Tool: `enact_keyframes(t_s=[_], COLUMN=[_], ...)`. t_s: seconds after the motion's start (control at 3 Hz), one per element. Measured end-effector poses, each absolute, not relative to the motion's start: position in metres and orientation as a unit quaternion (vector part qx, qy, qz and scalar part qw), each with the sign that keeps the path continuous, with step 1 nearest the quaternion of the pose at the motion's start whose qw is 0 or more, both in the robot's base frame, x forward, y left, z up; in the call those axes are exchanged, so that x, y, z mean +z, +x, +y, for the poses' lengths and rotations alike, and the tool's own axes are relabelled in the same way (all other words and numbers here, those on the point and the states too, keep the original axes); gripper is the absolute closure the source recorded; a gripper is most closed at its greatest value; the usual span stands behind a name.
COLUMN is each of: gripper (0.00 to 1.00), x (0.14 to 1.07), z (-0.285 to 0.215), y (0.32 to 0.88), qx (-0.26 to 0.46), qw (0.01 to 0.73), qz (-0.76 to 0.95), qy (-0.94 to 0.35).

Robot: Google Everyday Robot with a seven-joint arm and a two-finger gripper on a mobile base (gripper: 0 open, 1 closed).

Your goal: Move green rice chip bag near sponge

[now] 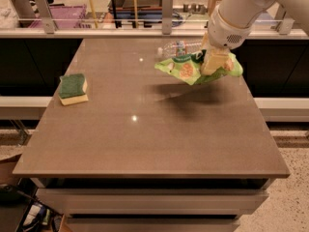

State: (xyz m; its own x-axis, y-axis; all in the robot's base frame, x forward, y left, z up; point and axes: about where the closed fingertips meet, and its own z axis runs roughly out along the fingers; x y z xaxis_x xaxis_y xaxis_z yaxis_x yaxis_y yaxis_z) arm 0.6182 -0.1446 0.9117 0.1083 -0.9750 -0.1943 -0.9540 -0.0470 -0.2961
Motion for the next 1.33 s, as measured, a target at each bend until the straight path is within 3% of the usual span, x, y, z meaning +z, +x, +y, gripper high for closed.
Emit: enact_keyframes(t_s=[1.33], gripper=[1.00], x=[0.932], z=[-0.033], y=[0.599], qx=[-0.026], qw=[0.231], qz=[0.557], qy=[-0.798])
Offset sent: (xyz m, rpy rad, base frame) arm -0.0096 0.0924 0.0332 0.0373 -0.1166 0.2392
